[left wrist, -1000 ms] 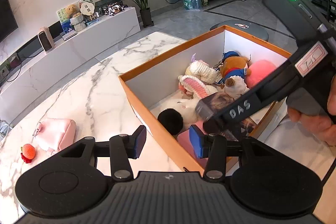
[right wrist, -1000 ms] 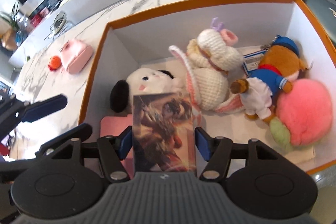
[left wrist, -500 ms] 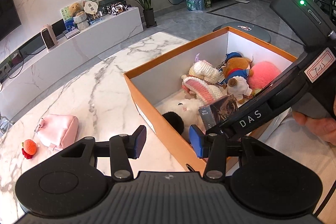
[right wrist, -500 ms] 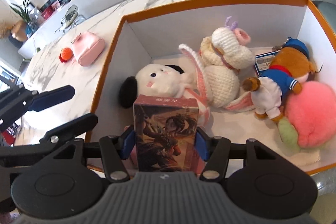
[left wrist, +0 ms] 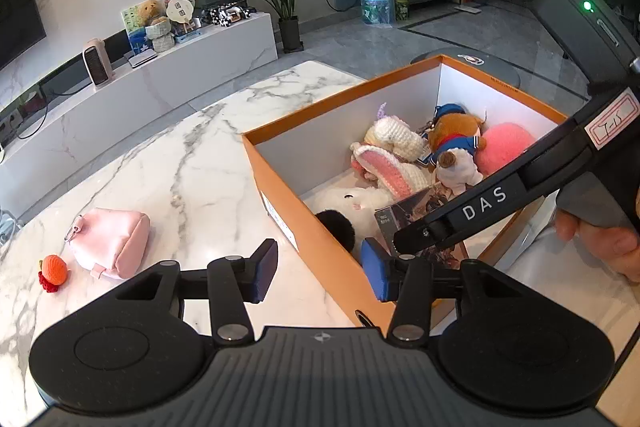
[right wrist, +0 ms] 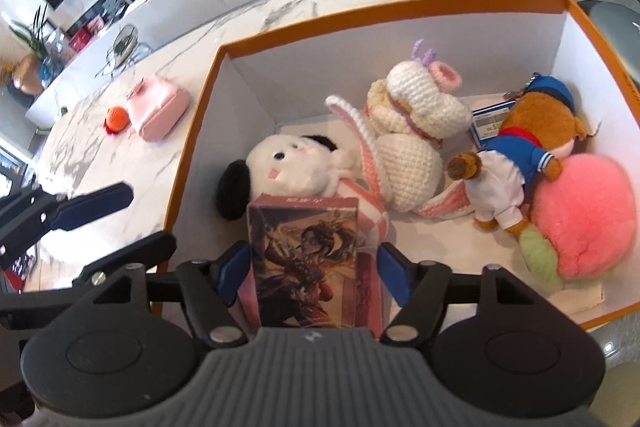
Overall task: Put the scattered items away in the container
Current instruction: 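Lower the card deck into the box and open the right gripper, then move both grippers back over the table toward the pouch and crocheted fruit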
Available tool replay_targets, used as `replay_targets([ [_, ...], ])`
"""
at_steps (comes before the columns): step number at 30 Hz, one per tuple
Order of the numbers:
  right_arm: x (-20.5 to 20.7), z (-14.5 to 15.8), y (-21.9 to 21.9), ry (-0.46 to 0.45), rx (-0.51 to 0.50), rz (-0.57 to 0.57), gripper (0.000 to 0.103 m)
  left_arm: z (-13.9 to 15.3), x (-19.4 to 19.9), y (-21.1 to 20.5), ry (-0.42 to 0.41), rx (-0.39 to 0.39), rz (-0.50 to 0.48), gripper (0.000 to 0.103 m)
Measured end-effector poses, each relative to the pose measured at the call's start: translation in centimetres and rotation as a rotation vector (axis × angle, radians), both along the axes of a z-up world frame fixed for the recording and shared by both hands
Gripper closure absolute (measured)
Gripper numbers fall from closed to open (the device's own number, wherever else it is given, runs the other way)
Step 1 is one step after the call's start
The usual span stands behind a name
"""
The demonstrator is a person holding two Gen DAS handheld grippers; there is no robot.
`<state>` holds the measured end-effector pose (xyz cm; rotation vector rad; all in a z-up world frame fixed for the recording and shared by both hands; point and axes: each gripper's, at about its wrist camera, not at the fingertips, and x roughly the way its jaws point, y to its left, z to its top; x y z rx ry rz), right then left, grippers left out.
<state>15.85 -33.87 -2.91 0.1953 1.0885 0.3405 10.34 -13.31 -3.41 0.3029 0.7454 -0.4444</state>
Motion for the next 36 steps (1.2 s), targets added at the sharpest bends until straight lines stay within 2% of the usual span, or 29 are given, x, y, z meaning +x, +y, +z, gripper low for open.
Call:
replay_targets([
  [4, -0.2, 0.2, -0.1, -0.023, -0.013, -0.036, 0.028, 0.3, 0.0, 0.5, -0.009, -0.013, 0.029, 0.048],
  [10, -1.5, 1.4, -0.4, -0.155, -0.052, -0.103, 0.030, 0.7, -0.3, 1.6, -0.010, -0.036, 0.075, 0.048],
  [11, -1.7, 1.5, -0.3, -0.174, -0.060, -0.112, 0.031, 0.7, -0.4, 1.9, -0.009, -0.039, 0.082, 0.048],
  [14, -2.0, 1.7, -0.4, -0.199, -0.076, -0.146, 0.046, 0.9, -0.6, 2.7, -0.006, -0.054, 0.101, 0.048],
  [17, -1.8, 1.6, -0.6, -0.185, -0.094, -0.190, 0.054, 1.2, -0.8, 3.6, -0.007, -0.074, 0.128, 0.048],
  [21, -1.2, 1.0, -0.7, -0.121, -0.115, -0.237, 0.061, 1.4, -1.1, 5.0, 0.007, -0.102, 0.171, 0.048],
  [23, -1.1, 0.8, -0.1, -0.102, -0.124, -0.192, 0.068, 1.3, -1.4, 5.7, 0.015, -0.111, 0.179, 0.048],
  [26, -0.7, 0.5, 1.2, -0.074, -0.135, -0.094, 0.068, 1.3, -1.9, 6.2, 0.011, -0.116, 0.172, 0.048],
  [29, -0.5, 0.1, 1.8, -0.041, -0.163, -0.068, 0.077, 1.3, -2.2, 6.6, 0.008, -0.128, 0.167, 0.048],
  [31, -0.4, 0.0, 2.1, -0.027, -0.163, -0.042, 0.078, 1.4, -2.3, 7.0, 0.006, -0.139, 0.166, 0.048],
  [34, -0.6, -0.1, 2.2, -0.028, -0.162, -0.051, 0.080, 1.5, -2.5, 7.7, 0.002, -0.153, 0.171, 0.048],
  [36, -0.8, 0.3, 2.0, -0.052, -0.176, -0.096, 0.081, 1.4, -2.6, 8.3, -0.001, -0.158, 0.180, 0.048],
])
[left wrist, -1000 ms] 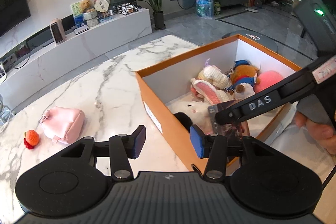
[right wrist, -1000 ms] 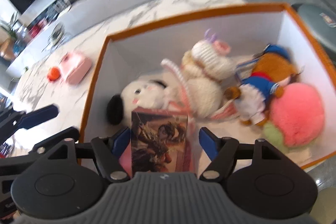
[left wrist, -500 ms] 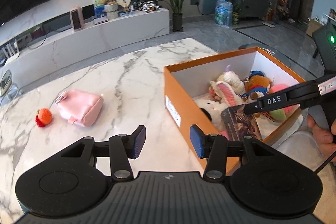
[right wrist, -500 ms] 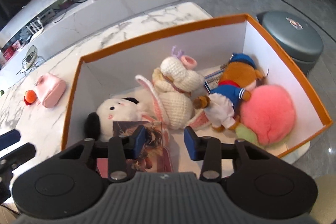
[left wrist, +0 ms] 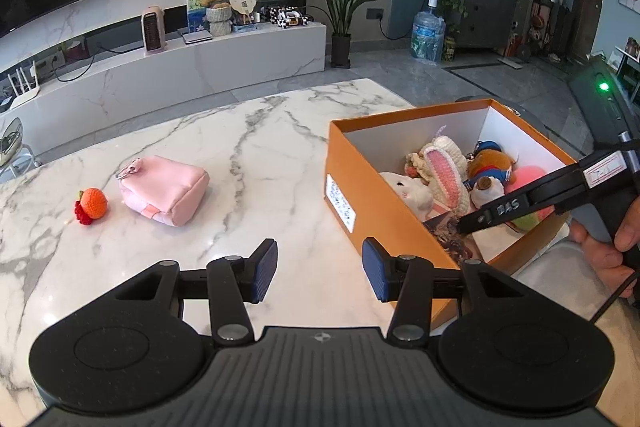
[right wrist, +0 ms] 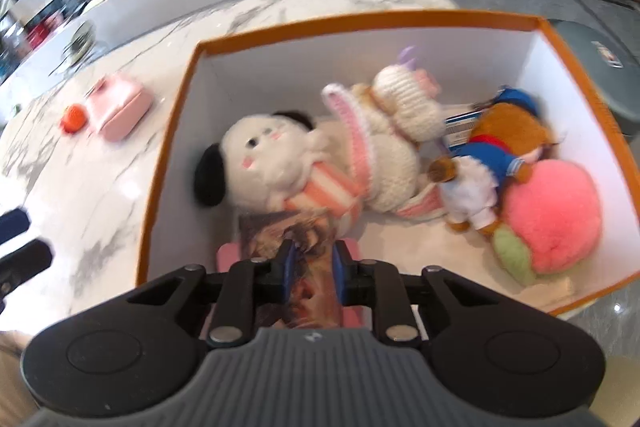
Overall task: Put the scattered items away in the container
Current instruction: 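Move both grippers back over the table toward the pouch and crocheted fruit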
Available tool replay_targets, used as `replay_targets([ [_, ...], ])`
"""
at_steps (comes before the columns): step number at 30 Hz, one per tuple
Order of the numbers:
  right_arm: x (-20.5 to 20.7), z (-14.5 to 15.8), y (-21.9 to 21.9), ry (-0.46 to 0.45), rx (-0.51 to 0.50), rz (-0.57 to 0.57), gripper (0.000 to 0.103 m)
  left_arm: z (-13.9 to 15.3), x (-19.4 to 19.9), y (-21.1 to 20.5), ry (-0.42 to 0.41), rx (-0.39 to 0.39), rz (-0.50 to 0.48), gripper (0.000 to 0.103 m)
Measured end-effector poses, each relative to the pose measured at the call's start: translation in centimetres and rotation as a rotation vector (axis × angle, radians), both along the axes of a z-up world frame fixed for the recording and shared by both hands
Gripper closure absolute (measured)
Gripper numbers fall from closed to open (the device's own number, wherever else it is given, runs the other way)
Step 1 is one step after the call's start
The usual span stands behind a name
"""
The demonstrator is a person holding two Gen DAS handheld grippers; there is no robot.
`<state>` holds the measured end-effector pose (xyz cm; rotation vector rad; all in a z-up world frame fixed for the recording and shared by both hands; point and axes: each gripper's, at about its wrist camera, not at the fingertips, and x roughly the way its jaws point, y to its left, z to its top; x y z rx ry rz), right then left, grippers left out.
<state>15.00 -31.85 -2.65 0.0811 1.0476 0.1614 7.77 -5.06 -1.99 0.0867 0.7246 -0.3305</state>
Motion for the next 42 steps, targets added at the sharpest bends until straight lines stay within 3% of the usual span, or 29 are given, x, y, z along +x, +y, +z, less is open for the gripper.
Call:
replay_targets([
  [3, -0.5, 0.6, -0.1, -0.061, -0.047, -0.083, 0.081, -0.2, 0.1, 1.2, 0.001, -0.004, 0.030, 0.047],
  [8, -1.7, 1.8, 1.6, -0.192, -0.249, -0.174, 0.079, -0.6, 0.7, 4.0, 0.020, -0.019, 0.108, 0.047],
  [14, -1.5, 3.6, 5.0, -0.256, -0.238, -0.176, 0.079, -0.9, 1.2, 7.9, 0.016, -0.026, 0.216, 0.047],
  [21, -1.5, 6.6, 12.6, -0.373, -0.205, -0.009, 0.078, -0.9, 2.3, 12.5, 0.000, -0.002, 0.346, 0.047],
  [30, 1.5, 5.4, 20.8, -0.336, -0.155, 0.161, 0.067, -1.7, 5.1, 17.3, 0.026, 0.048, 0.450, 0.047],
  [35, 3.9, 3.7, 23.8, -0.291, -0.142, 0.219, 0.062, -2.3, 7.5, 18.8, 0.019, 0.071, 0.437, 0.045],
  [42, 7.7, 1.3, 27.0, -0.251, -0.135, 0.278, 0.042, -4.4, 11.5, 19.8, 0.020, 0.096, 0.360, 0.033],
])
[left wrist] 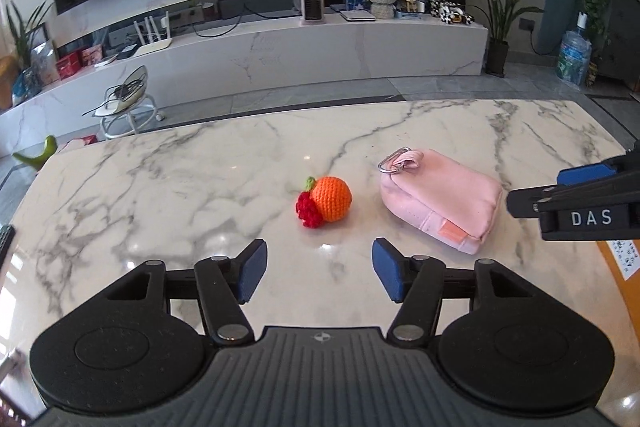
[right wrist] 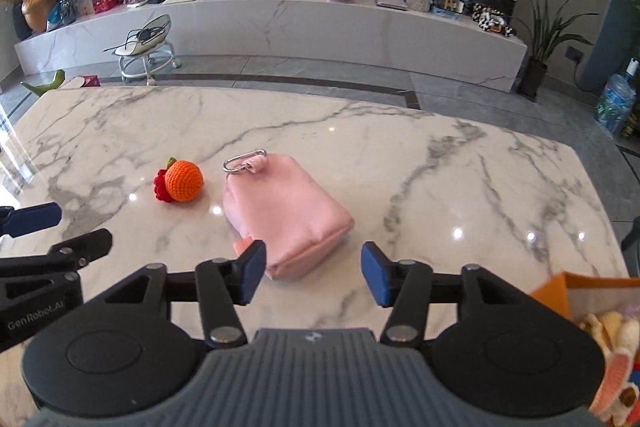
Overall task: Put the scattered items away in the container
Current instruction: 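Move both grippers back over the table toward the pouch and crocheted fruit, then close the left gripper on the orange crocheted fruit while the right gripper grasps the pink pouch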
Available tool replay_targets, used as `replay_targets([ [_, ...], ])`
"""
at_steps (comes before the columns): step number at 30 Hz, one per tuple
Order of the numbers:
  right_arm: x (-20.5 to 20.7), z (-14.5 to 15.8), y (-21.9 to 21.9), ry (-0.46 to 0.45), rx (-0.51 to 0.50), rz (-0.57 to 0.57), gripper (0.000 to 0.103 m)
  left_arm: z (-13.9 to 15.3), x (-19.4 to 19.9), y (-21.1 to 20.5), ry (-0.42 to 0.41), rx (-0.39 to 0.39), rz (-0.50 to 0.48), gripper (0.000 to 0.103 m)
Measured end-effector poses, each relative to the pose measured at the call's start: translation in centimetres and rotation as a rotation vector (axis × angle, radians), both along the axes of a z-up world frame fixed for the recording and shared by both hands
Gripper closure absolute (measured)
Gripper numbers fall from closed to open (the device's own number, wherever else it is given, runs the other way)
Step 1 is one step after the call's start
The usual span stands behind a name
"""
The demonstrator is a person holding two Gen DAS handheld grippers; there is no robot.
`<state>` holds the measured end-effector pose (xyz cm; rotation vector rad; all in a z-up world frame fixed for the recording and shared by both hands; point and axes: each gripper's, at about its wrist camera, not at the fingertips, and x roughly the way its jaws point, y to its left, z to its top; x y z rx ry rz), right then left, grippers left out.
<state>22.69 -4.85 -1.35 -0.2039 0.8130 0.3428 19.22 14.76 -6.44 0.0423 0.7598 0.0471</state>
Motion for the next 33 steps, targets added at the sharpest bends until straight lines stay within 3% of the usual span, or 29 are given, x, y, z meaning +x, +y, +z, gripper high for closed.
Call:
replay_targets([
  [3, 1.7, -0.9, 0.9, 0.019, 0.002, 0.016, 0.028, -1.0, 1.8, 0.4, 0.007, 0.000, -0.028, 0.029],
  [14, 6.4, -3.7, 2.9, 0.087, 0.029, 0.067, 0.012, -3.6, 7.6, 1.5, -0.014, -0.003, -0.071, 0.028],
  [19, 7.0, -5.1, 3.7, 0.099, 0.005, 0.117, 0.011, -5.1, 9.2, 1.8, -0.002, -0.020, -0.080, 0.028],
  [24, 7.2, -5.8, 4.1, 0.044, -0.035, 0.139, 0.006, -6.1, 9.9, 2.2, 0.013, -0.039, -0.057, 0.028],
  [26, 7.6, -6.2, 4.4, 0.027, -0.057, 0.142, 0.004, -6.3, 10.1, 2.3, 0.022, -0.034, -0.047, 0.029],
  [29, 8.0, -6.5, 4.5, 0.022, -0.065, 0.148, 0.001, -6.5, 9.9, 2.1, 0.045, -0.030, -0.062, 0.044],
  [33, 8.6, -7.5, 4.7, 0.045, -0.060, 0.144, 0.001, -6.5, 9.0, 2.1, 0.044, -0.020, -0.058, 0.046],
])
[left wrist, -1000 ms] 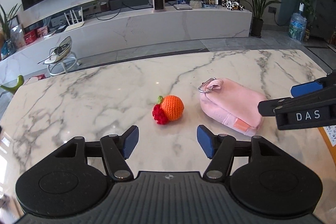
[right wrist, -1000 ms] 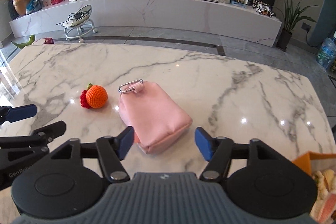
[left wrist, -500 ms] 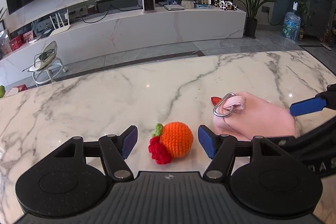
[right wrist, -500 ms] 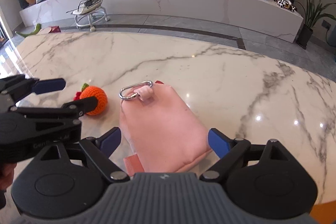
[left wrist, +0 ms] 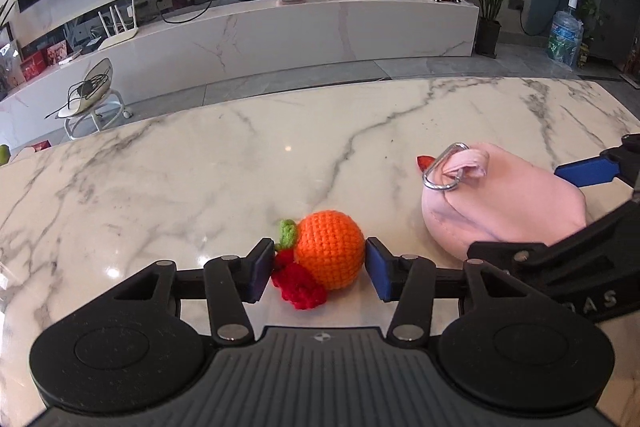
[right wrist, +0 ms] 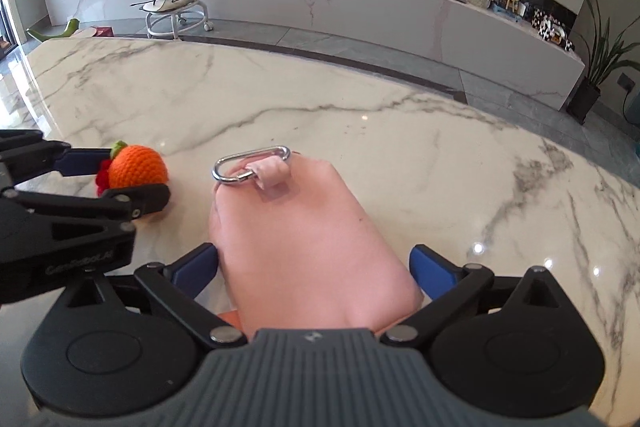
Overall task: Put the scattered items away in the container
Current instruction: 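Close the left gripper on the orange crocheted fruit while the right gripper grasps the pink pouch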
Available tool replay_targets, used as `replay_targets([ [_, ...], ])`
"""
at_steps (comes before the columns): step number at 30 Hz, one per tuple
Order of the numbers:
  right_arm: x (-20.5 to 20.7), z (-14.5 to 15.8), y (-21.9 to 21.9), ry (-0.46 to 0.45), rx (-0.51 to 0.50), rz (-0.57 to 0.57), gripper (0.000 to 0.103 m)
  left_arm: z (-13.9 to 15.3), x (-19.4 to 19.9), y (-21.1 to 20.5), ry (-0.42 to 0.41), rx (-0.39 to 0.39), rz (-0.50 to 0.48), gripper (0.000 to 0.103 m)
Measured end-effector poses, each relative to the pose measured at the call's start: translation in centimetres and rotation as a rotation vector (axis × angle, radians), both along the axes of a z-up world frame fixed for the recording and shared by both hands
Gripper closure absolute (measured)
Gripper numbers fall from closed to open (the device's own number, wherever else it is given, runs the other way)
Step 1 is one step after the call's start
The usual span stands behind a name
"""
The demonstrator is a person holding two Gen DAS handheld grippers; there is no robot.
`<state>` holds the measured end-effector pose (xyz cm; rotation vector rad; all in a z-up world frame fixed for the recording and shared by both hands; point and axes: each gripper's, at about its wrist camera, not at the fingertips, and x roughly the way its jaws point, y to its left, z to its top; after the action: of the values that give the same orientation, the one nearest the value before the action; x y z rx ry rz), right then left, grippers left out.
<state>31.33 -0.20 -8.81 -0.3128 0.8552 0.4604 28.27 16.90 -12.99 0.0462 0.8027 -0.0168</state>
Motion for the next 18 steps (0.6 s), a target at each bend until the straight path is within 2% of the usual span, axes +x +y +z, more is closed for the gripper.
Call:
replay_targets([
  [4, -0.4, -0.2, 0.1, -0.001, -0.013, -0.004, 0.001, 0.1, -1.2, 0.0, 0.014, -0.011, 0.005, 0.047],
  [7, -1.5, -0.3, 0.2, -0.016, -0.061, 0.006, 0.007, 0.3, -3.0, -0.2, 0.019, -0.021, 0.019, 0.047],
  [10, -2.8, -0.1, -0.3, -0.004, -0.056, -0.006, 0.011, 0.5, -5.0, -0.6, 0.026, -0.029, 0.035, 0.048],
  [13, -4.4, 0.1, -0.9, -0.002, -0.056, -0.021, 0.018, 1.5, -6.9, -1.1, 0.020, -0.032, 0.047, 0.048],
  [15, -5.5, 0.4, -1.3, 0.012, -0.046, -0.027, 0.028, 2.6, -8.3, -1.6, 0.004, -0.029, 0.048, 0.048],
  [18, -7.1, 0.8, -2.2, 0.051, -0.011, -0.057, 0.033, 4.3, -10.2, -2.3, -0.018, -0.025, 0.052, 0.048],
])
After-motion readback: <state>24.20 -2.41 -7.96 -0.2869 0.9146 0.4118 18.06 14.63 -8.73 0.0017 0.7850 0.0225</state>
